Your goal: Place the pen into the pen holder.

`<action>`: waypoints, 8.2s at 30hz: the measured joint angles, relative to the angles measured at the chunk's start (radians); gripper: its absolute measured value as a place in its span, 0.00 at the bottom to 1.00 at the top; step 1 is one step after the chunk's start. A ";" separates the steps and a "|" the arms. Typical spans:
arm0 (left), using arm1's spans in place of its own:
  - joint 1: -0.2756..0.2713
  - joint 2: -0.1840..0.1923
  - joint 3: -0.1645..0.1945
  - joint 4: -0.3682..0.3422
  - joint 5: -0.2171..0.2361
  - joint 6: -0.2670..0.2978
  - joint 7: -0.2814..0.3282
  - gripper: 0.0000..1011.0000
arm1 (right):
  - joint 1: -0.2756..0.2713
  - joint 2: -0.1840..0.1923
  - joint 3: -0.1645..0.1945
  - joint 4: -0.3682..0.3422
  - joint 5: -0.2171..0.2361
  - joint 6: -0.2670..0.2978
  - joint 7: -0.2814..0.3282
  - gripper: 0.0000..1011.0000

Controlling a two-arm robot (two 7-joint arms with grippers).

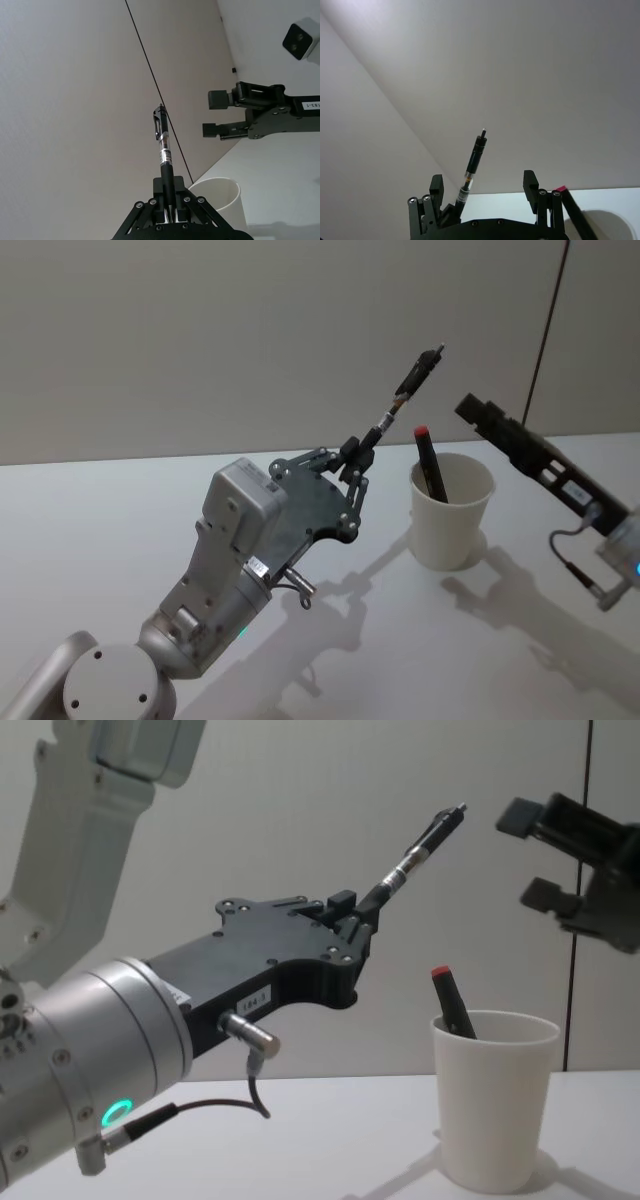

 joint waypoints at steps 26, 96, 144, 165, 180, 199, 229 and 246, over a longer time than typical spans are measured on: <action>0.000 0.000 0.000 0.000 0.000 0.000 0.000 0.12 | 0.101 -0.128 -0.079 0.108 0.107 0.097 -0.025 0.99; 0.000 0.000 0.000 0.000 0.000 0.001 0.000 0.12 | 0.152 -0.178 -0.121 0.174 0.127 0.074 -0.031 0.13; 0.000 0.000 0.000 0.000 0.000 0.000 0.000 0.99 | 0.162 -0.159 -0.106 0.146 0.092 0.030 -0.037 0.13; 0.000 0.000 0.000 0.000 0.000 0.000 0.000 0.99 | 0.173 -0.077 -0.054 0.041 -0.131 -0.117 -0.085 0.13; 0.000 0.000 0.000 0.000 0.000 0.000 0.000 0.99 | 0.145 -0.008 -0.038 -0.036 -0.390 -0.214 -0.142 0.13; 0.000 0.000 0.000 0.000 0.000 0.000 0.000 0.99 | 0.097 0.064 -0.030 -0.095 -0.706 -0.267 -0.231 0.13; 0.000 0.000 0.000 0.000 0.000 0.000 0.000 0.99 | 0.057 0.074 -0.073 -0.059 -1.152 -0.272 -0.319 0.13; 0.000 0.000 0.000 0.000 0.000 0.000 0.000 0.99 | 0.059 0.047 -0.088 -0.041 -1.197 -0.283 -0.327 0.13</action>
